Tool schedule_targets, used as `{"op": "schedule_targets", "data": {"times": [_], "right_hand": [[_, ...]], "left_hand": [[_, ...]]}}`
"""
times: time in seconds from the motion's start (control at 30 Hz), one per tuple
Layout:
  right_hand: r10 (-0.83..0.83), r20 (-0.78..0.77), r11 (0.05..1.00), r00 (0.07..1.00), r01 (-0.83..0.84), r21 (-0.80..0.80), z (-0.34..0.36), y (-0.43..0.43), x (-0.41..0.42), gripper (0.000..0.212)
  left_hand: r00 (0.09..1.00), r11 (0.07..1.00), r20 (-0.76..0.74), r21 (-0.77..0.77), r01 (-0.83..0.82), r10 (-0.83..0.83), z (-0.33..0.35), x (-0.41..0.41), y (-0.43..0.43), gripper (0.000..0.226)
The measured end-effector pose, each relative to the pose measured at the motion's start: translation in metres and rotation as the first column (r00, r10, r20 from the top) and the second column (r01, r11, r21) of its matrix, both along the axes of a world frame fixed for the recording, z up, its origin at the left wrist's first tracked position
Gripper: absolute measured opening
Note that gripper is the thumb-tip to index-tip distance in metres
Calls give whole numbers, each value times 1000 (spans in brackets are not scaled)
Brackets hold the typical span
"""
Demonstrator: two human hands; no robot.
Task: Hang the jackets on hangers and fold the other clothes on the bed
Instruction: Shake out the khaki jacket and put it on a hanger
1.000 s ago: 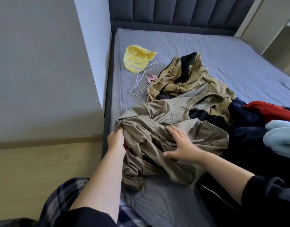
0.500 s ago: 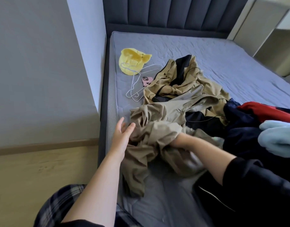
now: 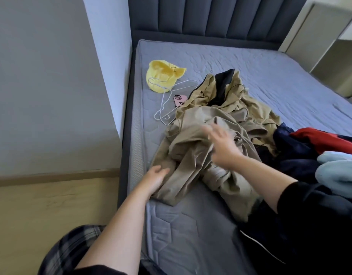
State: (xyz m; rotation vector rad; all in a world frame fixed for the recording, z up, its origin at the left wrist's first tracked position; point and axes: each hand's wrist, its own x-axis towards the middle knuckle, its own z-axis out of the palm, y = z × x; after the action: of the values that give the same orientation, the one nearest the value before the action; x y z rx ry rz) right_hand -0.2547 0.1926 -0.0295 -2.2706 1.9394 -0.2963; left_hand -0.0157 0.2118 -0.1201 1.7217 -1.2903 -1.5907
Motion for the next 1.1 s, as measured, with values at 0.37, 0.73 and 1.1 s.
{"op": "schedule_targets", "data": {"times": [0.37,0.73,1.1], "right_hand": [[-215,118,972,970,200,123,-1,-20,35,23],[-617,624,597,479,802,-26,45,-62,-65,67],[310,-500,781,809,83,619,-8,-42,36,27]], "left_hand": [[922,870,346,-492,23,171,14,2,5,26],[924,950,378,-305,70,53,-1,-6,4,44],[954,980,298,-189,68,-9,-9,-4,2,49]]}}
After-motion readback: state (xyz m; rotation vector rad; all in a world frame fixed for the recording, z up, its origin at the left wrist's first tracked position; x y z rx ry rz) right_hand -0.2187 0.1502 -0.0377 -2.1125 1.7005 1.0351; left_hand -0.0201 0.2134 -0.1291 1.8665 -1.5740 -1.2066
